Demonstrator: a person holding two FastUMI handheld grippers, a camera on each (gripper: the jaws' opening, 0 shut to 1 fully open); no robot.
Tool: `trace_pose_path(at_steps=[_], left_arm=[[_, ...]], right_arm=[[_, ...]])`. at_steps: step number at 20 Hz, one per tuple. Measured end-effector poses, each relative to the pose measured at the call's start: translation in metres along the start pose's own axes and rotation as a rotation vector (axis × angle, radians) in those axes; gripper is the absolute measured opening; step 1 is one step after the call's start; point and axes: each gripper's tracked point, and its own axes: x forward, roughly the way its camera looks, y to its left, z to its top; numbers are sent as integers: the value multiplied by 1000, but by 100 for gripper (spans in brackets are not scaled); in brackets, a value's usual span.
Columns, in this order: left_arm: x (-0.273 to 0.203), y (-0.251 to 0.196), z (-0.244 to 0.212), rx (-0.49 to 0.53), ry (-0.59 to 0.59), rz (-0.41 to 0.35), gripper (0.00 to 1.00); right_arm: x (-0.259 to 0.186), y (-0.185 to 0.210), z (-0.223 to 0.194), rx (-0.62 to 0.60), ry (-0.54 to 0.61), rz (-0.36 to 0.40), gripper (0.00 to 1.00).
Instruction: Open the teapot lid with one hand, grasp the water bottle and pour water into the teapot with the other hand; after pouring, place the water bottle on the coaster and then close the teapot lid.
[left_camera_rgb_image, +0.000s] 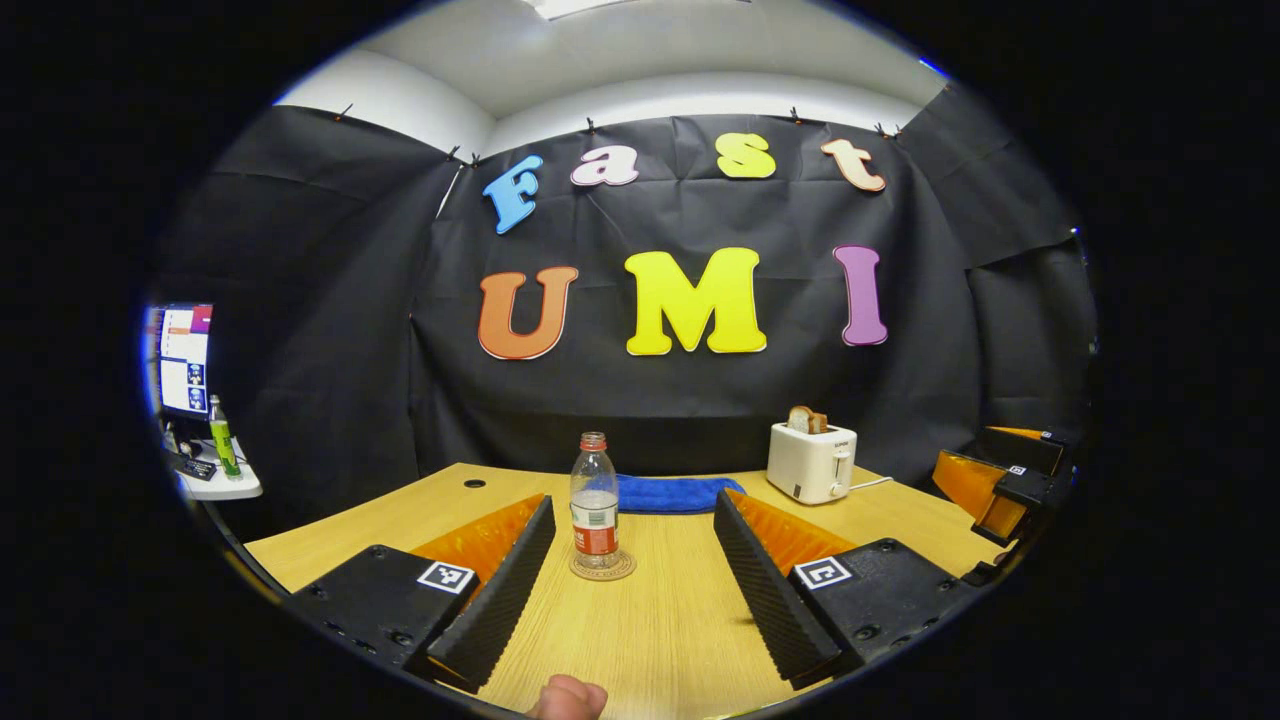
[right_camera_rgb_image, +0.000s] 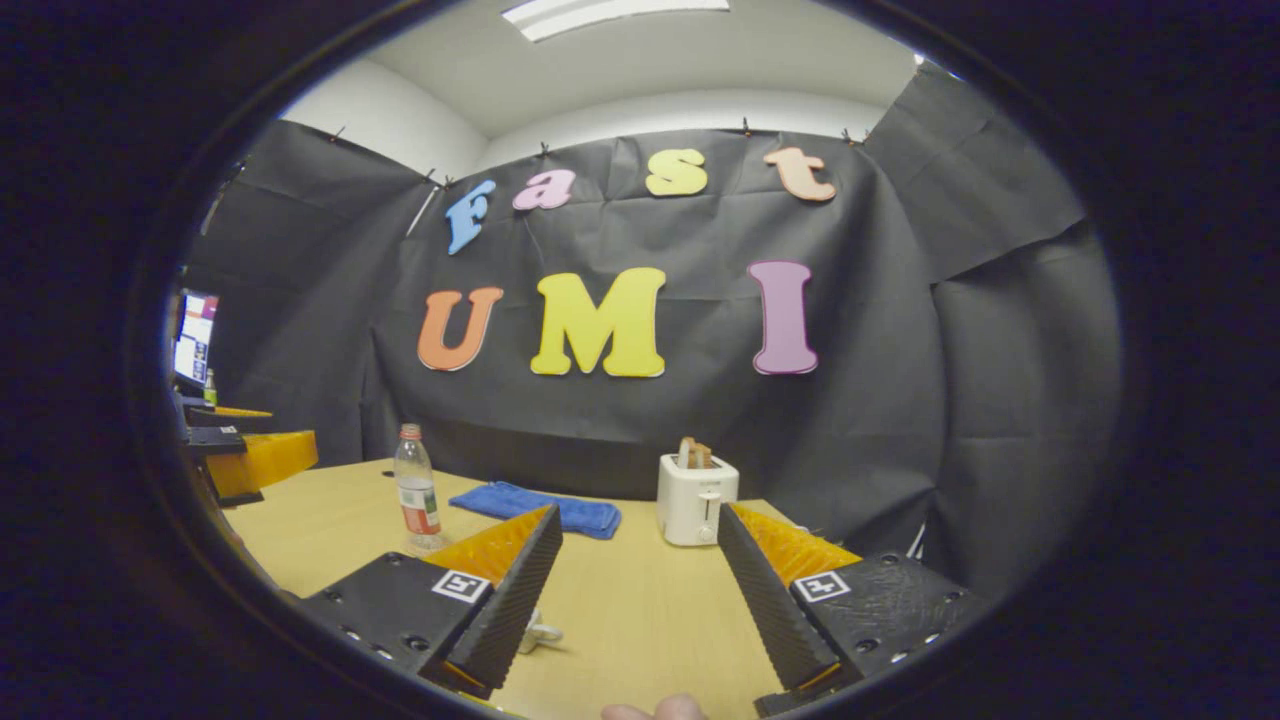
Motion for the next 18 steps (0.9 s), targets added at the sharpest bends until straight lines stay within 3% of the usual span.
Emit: trace_pose_path(at_steps=[3,9,18], left_arm=[[-3,1,-1,31,-10,12,100],[-4,-4,-3,16,-1,-32,100],[-1,13,-3,30,-6,1,100]], right_arm=[[-14,-2,3,3,3,-16,94],[-18,19,1,-4,0,-13,94],[-14,32,2,-16,7,-17,97]])
